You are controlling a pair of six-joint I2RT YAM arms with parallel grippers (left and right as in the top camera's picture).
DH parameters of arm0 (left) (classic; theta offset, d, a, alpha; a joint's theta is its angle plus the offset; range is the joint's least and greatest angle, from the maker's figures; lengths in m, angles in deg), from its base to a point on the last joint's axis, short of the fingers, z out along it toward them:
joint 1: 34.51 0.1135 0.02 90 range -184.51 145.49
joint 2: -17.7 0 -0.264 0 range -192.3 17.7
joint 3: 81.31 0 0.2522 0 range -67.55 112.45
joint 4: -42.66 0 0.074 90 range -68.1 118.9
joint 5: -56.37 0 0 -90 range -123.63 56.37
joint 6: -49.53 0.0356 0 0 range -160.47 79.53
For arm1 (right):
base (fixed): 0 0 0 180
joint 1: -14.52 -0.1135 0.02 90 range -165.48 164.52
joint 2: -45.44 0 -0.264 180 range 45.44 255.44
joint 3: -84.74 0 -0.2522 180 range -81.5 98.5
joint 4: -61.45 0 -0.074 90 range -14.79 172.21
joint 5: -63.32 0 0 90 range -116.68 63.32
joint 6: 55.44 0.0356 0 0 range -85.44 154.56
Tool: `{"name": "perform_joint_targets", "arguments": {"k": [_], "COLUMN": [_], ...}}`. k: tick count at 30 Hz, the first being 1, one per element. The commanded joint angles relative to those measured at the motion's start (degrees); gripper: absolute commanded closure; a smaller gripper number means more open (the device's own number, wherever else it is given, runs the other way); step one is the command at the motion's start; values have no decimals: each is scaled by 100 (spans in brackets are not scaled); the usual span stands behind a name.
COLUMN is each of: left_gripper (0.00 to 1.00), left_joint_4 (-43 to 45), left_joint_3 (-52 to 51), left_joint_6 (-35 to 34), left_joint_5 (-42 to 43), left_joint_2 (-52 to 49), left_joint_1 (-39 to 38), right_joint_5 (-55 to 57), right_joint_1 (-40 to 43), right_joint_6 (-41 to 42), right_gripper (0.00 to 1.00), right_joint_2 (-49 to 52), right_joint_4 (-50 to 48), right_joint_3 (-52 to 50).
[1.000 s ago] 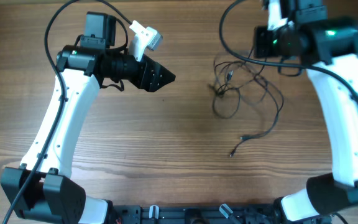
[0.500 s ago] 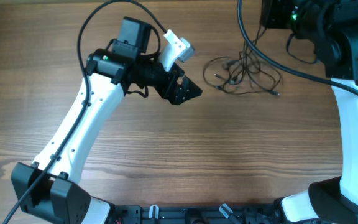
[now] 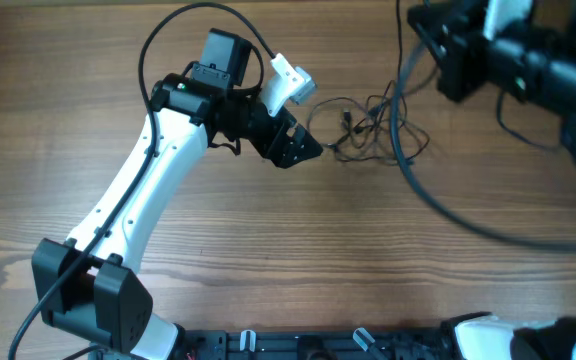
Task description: Untangle cables
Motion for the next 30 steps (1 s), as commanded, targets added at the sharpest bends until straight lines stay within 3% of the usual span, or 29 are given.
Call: {"name": "perform_joint_targets", "arguments": {"k": [1, 8, 10, 13, 19, 25, 30], "left_gripper": [11, 12, 11, 12, 12, 12, 12], "left_joint_4": [33, 22, -42, -57, -164, -219, -221], "left_joint_3": [2, 4, 4, 4, 4, 4, 4], "left_joint_6": [190, 166, 168, 166, 168, 168, 166], "left_joint_5": [-590, -560, -511, -498, -450, -448, -448], "left_joint_2": [-52, -44, -28, -28, -28, -28, -28], "left_joint_1": [319, 1134, 1250, 1248, 1248, 1248, 1248], "right_joint_5": [280, 1563, 2479, 3838, 4463, 4520, 4465], "right_joint_1": [2, 2, 2, 33, 219, 1316, 2889], "right_joint_6": [-509, 466, 1086, 1906, 2452, 2634, 2697], "right_gripper": [96, 96, 96, 96, 96, 96, 96], "right_joint_2": [-313, 238, 710, 1025, 1797, 1753, 1725], "right_joint_4": [341, 1827, 2417, 2398, 1998, 1668, 1373], "right_joint_3": [144, 142, 70, -267, -319, -295, -225]}}
